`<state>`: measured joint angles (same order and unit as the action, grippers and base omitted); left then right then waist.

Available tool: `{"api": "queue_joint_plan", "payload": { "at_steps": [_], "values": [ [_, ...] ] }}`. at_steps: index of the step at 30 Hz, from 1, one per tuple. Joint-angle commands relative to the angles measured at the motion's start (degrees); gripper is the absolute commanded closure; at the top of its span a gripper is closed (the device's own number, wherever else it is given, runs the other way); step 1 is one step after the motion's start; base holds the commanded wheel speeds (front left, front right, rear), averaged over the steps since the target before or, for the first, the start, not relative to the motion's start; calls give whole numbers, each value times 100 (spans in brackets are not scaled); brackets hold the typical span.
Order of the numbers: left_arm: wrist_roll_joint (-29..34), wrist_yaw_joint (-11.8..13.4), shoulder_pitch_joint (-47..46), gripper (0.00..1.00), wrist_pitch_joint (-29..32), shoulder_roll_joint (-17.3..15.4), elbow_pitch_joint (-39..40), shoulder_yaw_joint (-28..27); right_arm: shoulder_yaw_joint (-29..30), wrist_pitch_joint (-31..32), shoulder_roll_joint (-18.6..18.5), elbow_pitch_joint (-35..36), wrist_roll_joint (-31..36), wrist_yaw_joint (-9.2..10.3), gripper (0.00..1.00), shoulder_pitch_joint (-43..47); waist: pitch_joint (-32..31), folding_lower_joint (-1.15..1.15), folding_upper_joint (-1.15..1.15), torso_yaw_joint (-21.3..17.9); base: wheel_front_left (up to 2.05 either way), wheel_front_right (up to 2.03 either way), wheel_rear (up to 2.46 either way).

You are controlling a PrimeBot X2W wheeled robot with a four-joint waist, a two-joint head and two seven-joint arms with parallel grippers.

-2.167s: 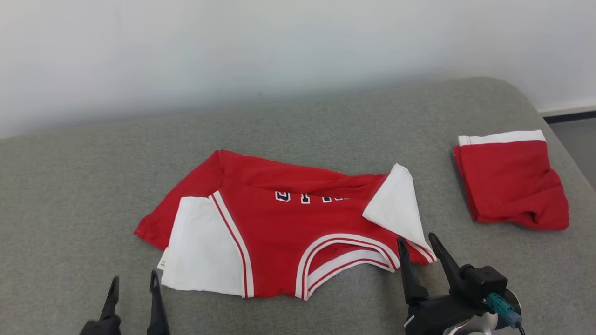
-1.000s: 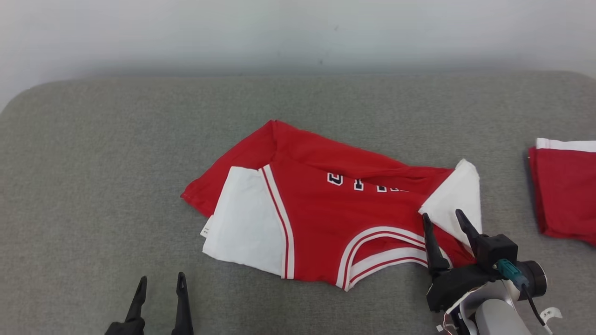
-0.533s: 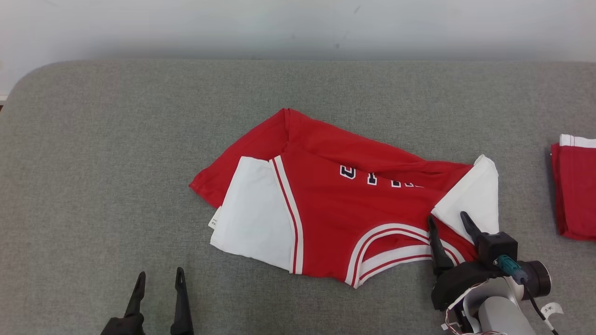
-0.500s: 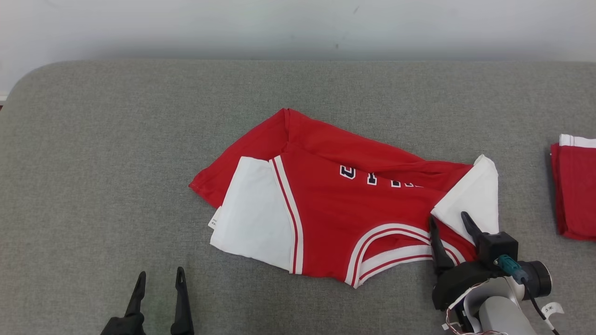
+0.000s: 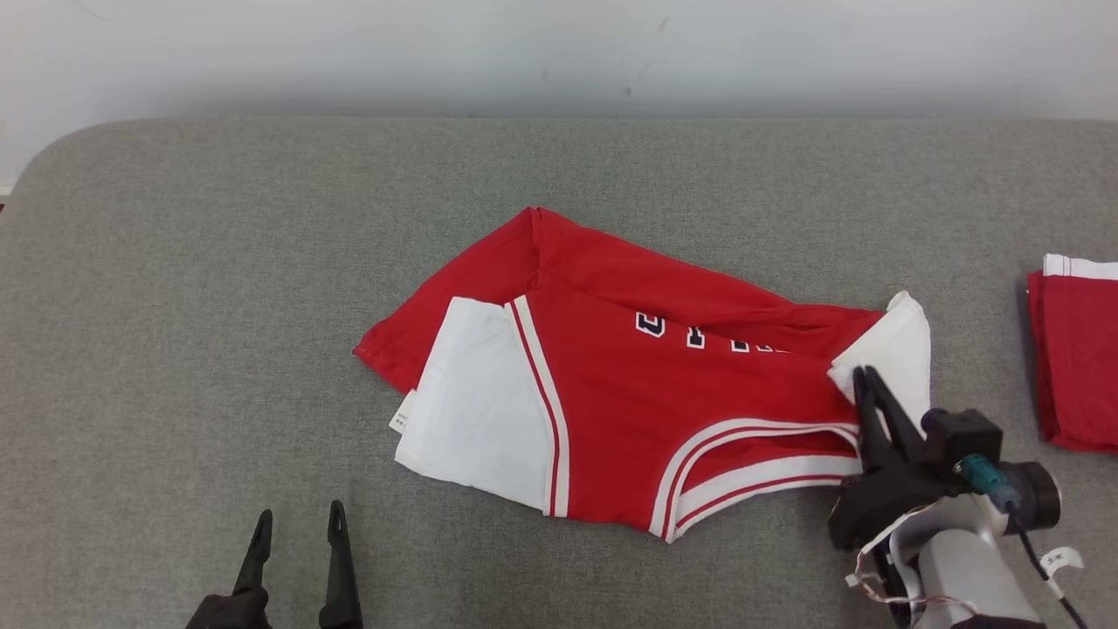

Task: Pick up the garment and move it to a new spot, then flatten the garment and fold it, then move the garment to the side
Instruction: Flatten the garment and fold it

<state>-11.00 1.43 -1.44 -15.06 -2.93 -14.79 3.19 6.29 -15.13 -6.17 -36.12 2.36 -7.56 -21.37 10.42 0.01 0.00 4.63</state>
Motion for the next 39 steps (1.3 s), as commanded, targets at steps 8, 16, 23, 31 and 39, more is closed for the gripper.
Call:
{"api": "queue_joint_plan", "payload": {
  "at_steps": [8,16,23,31,39],
  "values": [
    [-103,-16,-120,0,-16,5,-22,102,-243,3,-487,461,-133,14,100,-799,115,-1,0,91,0,0,0],
    [-211,-2,-281,0,-16,6,-70,340,-457,2,-1361,-18,187,14,100,-2307,311,-1,0,540,0,0,0],
    [-324,58,-278,0,-16,4,-98,567,-207,2,-1670,-1067,741,14,0,-2951,442,-1,0,923,0,0,0],
    [-346,107,-182,0,-16,5,-122,545,416,2,-1187,-826,679,14,0,-2583,316,-1,0,871,0,0,0],
    [-241,29,-97,0,-16,6,-163,424,-311,2,-601,149,-167,14,0,-1272,29,-1,0,538,0,0,0]
  ]
}}
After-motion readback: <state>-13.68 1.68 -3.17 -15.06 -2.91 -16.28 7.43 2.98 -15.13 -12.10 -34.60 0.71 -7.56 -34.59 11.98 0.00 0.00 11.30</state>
